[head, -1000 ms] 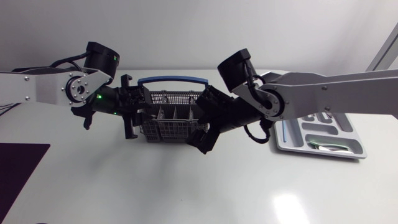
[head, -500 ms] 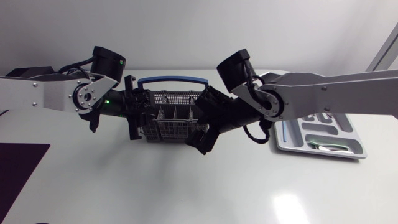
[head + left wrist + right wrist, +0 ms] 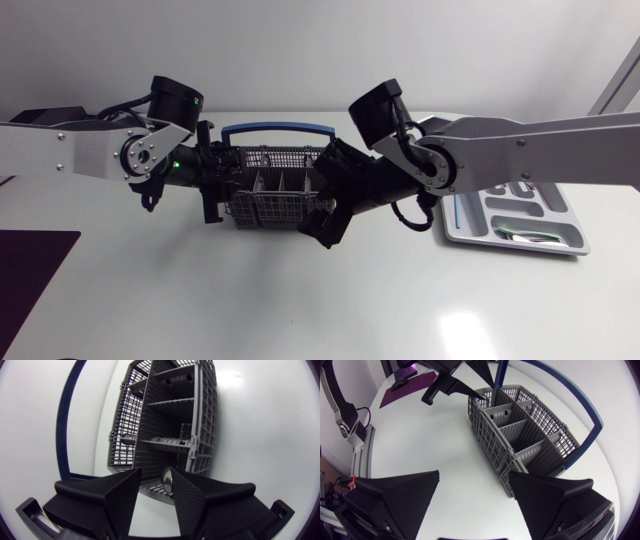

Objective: Unload the cutlery basket into the drawer organizer.

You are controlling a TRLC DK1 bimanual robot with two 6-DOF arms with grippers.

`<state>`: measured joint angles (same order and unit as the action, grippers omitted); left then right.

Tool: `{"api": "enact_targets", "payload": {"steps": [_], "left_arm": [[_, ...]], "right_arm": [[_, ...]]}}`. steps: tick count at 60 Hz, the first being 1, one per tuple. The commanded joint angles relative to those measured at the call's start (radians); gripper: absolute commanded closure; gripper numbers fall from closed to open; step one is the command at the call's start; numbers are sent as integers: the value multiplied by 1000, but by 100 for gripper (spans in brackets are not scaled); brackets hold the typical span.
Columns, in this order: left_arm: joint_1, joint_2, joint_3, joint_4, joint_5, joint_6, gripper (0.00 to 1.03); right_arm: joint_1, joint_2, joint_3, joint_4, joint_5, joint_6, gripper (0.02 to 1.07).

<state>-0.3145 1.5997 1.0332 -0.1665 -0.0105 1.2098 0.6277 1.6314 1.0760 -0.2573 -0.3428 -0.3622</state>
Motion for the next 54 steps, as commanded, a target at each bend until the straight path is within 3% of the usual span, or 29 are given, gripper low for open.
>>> {"api": "enact_targets", "payload": {"steps": [1,9,16,18,46,54], "left_arm": [[5,34,16,-13,-28,40,62],[-6,51,18,-24,-68,51,63],[-14,54,30,-30,-71,59,96],[-14,54,31,-33,-71,57,100],[-35,-70,39,-38,-69,53,100],[-41,-146,64,-100,-69,57,100]], "right_arm": [[10,30,-30,9,1,23,7],[12,30,-30,9,1,23,7],[13,30,-31,9,1,23,7],[13,30,-31,10,1,23,7],[17,31,-39,12,1,19,7],[18,25,-42,12,1,19,7]]}}
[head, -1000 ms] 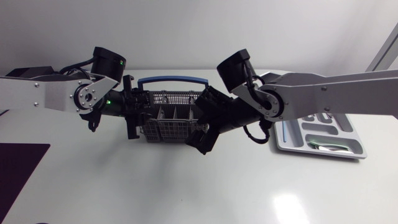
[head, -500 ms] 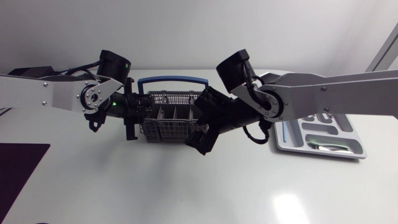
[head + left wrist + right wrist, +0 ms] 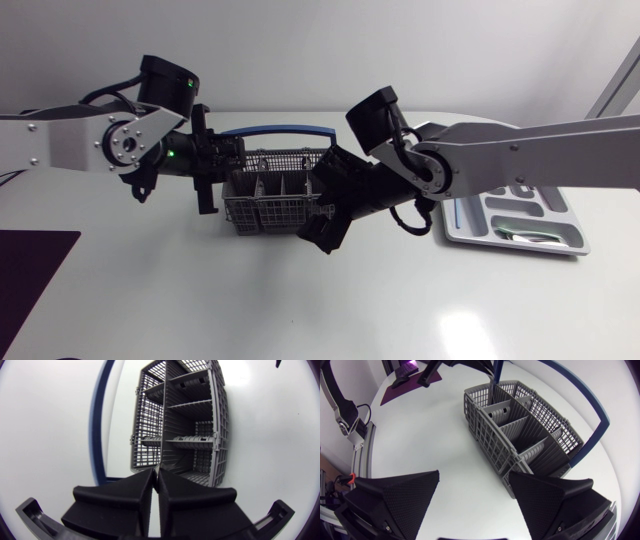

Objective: Unload the cutlery basket into the drawer organizer.

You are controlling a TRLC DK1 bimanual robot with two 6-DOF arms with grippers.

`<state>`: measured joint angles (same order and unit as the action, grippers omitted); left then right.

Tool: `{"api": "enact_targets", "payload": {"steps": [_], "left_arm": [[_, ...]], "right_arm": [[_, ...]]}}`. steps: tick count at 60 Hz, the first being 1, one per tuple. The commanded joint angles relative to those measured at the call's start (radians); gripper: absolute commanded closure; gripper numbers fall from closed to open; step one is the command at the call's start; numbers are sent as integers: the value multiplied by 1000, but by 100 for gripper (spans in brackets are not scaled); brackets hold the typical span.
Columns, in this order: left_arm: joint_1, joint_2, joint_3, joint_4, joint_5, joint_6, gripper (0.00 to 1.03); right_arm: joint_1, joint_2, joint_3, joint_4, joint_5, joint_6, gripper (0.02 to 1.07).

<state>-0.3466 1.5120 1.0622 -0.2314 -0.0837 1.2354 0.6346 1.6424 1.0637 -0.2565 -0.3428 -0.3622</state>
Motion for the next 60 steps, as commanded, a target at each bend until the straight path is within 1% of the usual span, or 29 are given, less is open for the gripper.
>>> {"api": "enact_targets", "payload": {"steps": [1,2,7,11,15,17,19,22,25,30,32,37,44,47,52,57,60], "left_arm": [[-9,-61,38,-42,6,32,100],[-11,-76,51,-69,12,32,100],[-12,-105,87,-128,27,32,100],[-12,-134,125,-203,53,19,100],[-11,-151,186,-304,91,-28,100],[-11,-156,206,-336,105,-51,100],[-11,-157,248,-407,133,-97,100],[-14,-157,283,-460,157,-159,100],[-23,-159,295,-479,170,-232,100],[-66,-165,288,-497,171,-324,100],[-97,-167,277,-497,171,-389,100],[-143,-159,277,-494,173,-511,100],[-200,-99,297,-488,176,-685,100],[-213,-72,303,-483,176,-745,100],[-230,-26,326,-483,182,-829,100],[-224,37,378,-510,254,-916,100],[-218,66,403,-523,285,-953,100]], "right_arm": [[11,14,-30,11,1,19,7],[11,13,-31,11,1,19,7],[13,5,-34,11,1,20,7],[13,-9,-39,10,1,20,7],[13,-21,-42,8,1,20,7],[13,-30,-45,8,2,20,7],[13,-46,-48,8,4,20,7],[11,-72,-51,7,10,17,7],[10,-99,-56,7,19,14,7],[0,-154,-65,0,37,9,7],[-3,-176,-73,-1,42,5,7],[-24,-227,-88,-13,47,-6,7],[-52,-296,-126,-21,61,-21,7],[-55,-328,-149,-21,77,-29,7],[-49,-382,-191,-20,139,-41,7],[-33,-431,-235,-15,197,-58,7],[-29,-458,-257,-10,214,-69,7]]}}
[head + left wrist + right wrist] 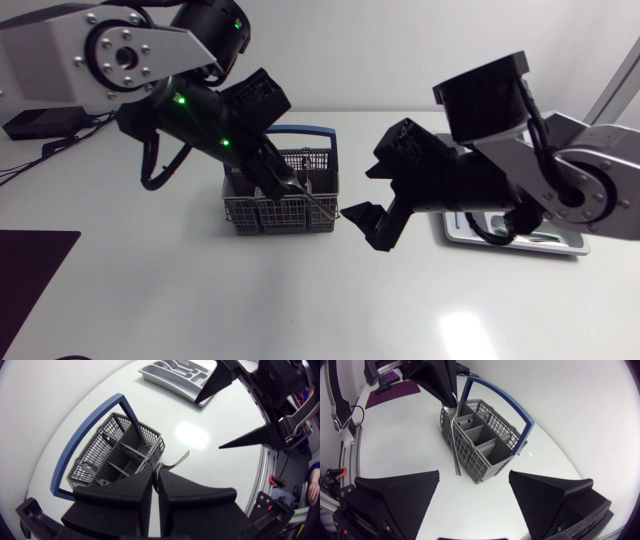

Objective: Unload the cutlery basket into the drawer organizer.

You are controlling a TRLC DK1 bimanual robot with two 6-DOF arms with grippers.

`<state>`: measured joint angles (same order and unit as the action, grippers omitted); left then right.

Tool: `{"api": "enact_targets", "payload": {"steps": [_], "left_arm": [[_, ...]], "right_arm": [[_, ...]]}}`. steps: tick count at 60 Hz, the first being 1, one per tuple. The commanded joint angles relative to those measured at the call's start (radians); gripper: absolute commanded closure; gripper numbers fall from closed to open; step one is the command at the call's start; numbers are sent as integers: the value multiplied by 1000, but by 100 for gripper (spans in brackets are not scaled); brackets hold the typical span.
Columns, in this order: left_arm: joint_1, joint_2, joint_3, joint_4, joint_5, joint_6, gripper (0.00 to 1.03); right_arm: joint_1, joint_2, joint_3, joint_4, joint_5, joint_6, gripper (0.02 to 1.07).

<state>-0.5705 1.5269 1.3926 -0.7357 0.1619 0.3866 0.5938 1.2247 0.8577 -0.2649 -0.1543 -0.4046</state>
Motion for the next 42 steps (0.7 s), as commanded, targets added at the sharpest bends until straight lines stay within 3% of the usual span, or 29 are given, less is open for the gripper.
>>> {"api": "enact_targets", "payload": {"steps": [1,12,26,42], "left_arm": [[9,62,83,-25,53,-118,100],[37,159,166,-83,225,-222,100],[29,208,183,-111,286,-269,100],[26,234,195,-143,340,-290,100]], "right_arm": [[14,-47,-55,0,27,-26,7],[15,-79,-106,30,32,-42,7],[74,-40,-140,116,96,-57,14],[129,59,-117,190,160,-79,38]]}}
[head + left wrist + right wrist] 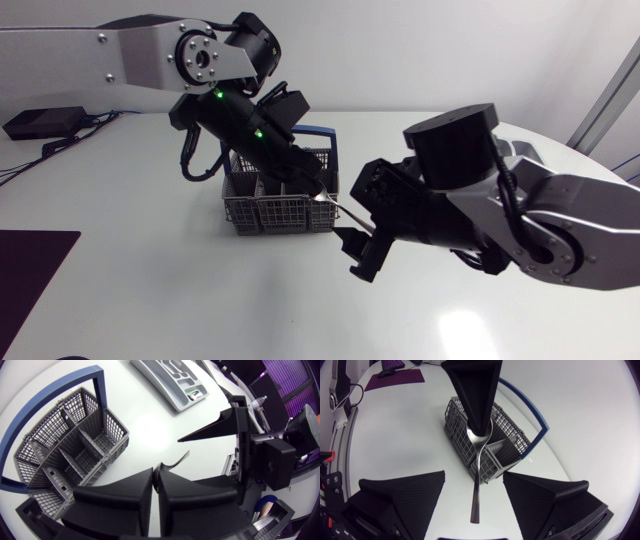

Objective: Unload the cutlery basket into the drawer organizer.

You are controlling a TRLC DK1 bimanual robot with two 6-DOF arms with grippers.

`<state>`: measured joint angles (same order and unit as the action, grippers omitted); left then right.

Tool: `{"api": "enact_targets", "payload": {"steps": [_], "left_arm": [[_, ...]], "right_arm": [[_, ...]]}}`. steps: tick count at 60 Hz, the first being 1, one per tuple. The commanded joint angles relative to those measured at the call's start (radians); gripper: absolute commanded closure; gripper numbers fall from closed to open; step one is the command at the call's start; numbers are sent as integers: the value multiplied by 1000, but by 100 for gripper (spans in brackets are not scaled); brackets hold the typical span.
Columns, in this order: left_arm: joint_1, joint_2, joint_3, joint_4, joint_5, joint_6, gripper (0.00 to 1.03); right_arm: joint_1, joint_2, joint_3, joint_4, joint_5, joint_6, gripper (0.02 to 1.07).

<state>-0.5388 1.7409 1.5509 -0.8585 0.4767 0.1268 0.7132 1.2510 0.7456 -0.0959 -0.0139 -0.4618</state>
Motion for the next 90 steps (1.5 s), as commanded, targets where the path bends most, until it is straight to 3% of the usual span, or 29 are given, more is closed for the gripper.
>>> {"api": "enact_targets", "payload": {"steps": [1,8,23,39,43,52,73,77,79,82,84,90], "left_arm": [[-6,20,38,-24,25,-30,100],[-6,22,38,-27,25,-30,100],[-6,32,41,-33,25,-30,100],[-9,35,43,-33,26,-30,100],[-9,35,43,-33,26,-30,100],[-10,37,43,-33,28,-30,100],[-10,31,48,-33,30,-32,95],[-10,31,48,-33,30,-32,83],[-12,28,49,-34,30,-35,65],[-12,25,54,-34,30,-36,51],[-12,22,60,-34,30,-36,36],[-10,14,80,-36,30,-36,10]], "right_arm": [[9,34,-3,22,23,-23,40],[11,42,6,45,35,-32,58],[11,59,35,50,45,-40,80],[20,90,63,50,55,-40,80],[23,97,69,42,54,-43,89],[32,119,77,15,38,-43,97],[31,110,63,-7,35,-44,97],[31,105,60,-11,34,-44,97],[31,102,60,-16,34,-44,97],[31,97,57,-19,28,-43,97],[29,94,55,-24,22,-44,97],[26,87,43,-31,9,-44,97]]}}
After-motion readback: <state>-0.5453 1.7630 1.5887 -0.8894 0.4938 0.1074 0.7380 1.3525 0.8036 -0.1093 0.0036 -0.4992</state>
